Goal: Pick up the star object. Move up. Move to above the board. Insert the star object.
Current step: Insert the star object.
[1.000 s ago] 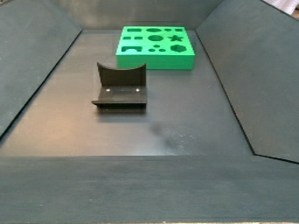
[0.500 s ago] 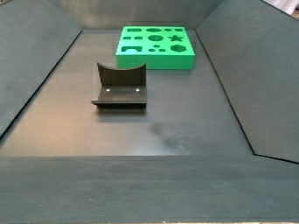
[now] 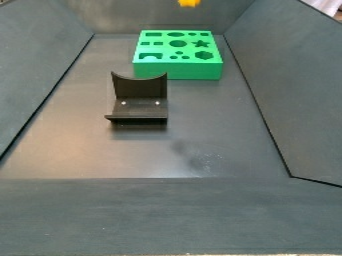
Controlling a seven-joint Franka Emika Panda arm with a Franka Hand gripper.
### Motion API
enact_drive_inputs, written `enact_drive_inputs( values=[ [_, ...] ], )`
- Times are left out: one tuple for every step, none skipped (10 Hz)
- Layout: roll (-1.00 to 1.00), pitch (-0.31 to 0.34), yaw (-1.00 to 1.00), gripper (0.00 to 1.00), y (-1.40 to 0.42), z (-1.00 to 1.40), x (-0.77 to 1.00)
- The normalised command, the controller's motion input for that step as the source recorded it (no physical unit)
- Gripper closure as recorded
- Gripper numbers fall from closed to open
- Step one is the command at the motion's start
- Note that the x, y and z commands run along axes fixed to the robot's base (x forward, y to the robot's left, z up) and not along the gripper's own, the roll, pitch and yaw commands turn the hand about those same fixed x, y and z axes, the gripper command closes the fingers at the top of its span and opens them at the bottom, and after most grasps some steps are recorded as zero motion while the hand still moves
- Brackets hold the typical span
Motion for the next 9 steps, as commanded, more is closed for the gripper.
enact_drive_inputs(
  values=[
    [0.00, -0.049, 0.78, 1.00, 0.00, -0.58, 0.02],
    [0.00, -0.037, 0.35, 1.00, 0.00, -0.28, 0.00],
    [0.00, -0.006, 0.05, 1.00, -0.03, -0.03, 0.00],
    [0.07, 0.000, 0.15, 1.00, -0.05, -0.18, -0.01],
    [0.31, 0.000, 0.36, 1.00, -0.17, -0.26, -0.09],
    [0.32, 0.000, 0.51, 1.00, -0.12, -0.32, -0.16],
    [0.21, 0.000, 0.56, 1.00, -0.01, -0.32, -0.09],
    [0.10, -0.003, 0.15, 1.00, -0.14, -0.21, -0.02],
    [0.01, -0.004, 0.00, 1.00, -0.10, -0.11, 0.00]
  ],
)
